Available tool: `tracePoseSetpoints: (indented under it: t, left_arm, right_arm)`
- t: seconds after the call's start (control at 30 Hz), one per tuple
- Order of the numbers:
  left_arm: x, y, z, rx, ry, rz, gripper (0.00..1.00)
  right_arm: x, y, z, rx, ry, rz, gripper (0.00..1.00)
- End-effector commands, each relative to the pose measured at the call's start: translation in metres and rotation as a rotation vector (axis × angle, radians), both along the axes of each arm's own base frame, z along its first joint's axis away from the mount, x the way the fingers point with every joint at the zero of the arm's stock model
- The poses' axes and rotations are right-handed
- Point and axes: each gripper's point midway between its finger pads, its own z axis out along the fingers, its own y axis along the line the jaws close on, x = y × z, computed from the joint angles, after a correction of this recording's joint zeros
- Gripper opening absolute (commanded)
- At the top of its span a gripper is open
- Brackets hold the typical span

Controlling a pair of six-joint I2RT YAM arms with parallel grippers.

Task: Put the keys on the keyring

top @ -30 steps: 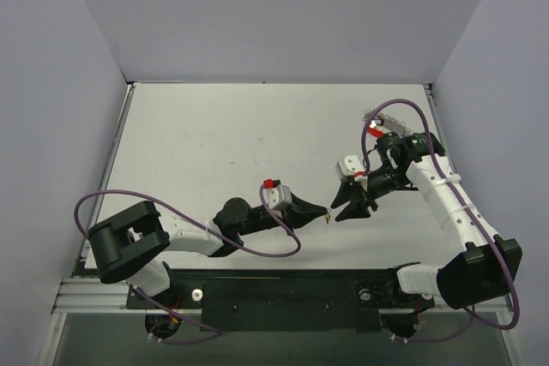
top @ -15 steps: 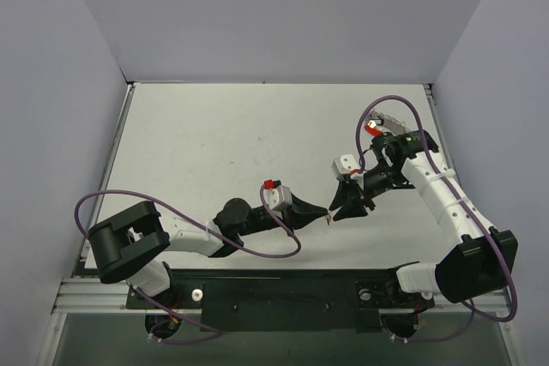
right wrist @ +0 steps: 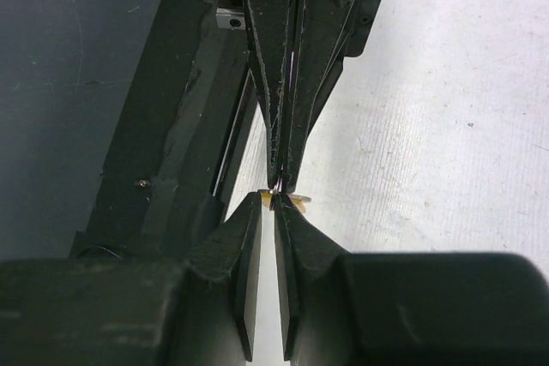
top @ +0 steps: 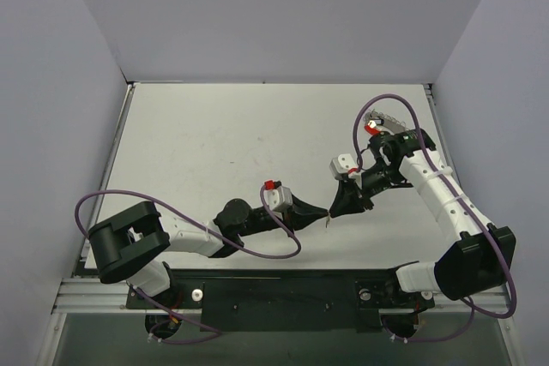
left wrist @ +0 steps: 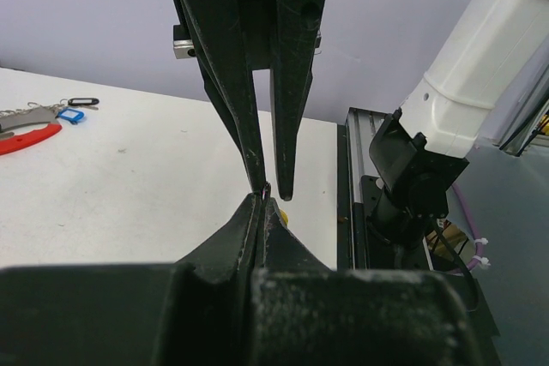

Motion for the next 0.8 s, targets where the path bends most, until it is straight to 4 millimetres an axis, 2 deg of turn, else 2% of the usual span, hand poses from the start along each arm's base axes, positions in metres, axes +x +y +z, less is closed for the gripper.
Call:
tracePoseSetpoints:
  t: [0.0,0.07,0.43,0.5,0.53,0.6,0.7,0.73,0.77]
  left_arm:
    - [-0.002,0.0,0.036,-0.123,-0.051,-0.001,0.0]
    - [-0.002,0.0,0.035,-0.122,-0.05,-0.003,0.0]
    - [-0.001,0.003,0.037,-0.129,-0.039,0.005,0.02]
    - [-0.001,0.005,0.035,-0.128,-0.028,0.017,0.16]
    - [0.0,0.006,0.037,-0.133,-0.027,0.022,0.3]
    - [0.001,0.01,0.038,-0.138,-0.023,0.038,0.42]
    - [0.004,0.018,0.034,-0.131,-0.024,0.072,0.52]
    - [0.004,0.022,0.04,-0.14,-0.034,0.078,0.55]
    - [0.006,0.024,0.033,-0.117,-0.031,0.094,0.56]
  right_arm:
    - [-0.026,-0.002,0.016,-0.017,0.152,0.008,0.05]
    - [-0.026,-0.002,0.016,-0.019,0.153,0.008,0.0]
    - [-0.024,-0.004,0.012,-0.042,0.158,-0.012,0.0]
    - [-0.023,-0.005,0.01,-0.056,0.173,-0.038,0.0]
    - [-0.023,-0.005,0.009,-0.06,0.175,-0.044,0.0]
    - [-0.021,-0.006,0.007,-0.068,0.175,-0.066,0.0]
    - [-0.016,-0.008,0.004,-0.081,0.172,-0.111,0.0]
    - [-0.015,-0.009,0.001,-0.084,0.173,-0.123,0.0]
    - [-0.014,-0.01,0.001,-0.087,0.174,-0.14,0.0]
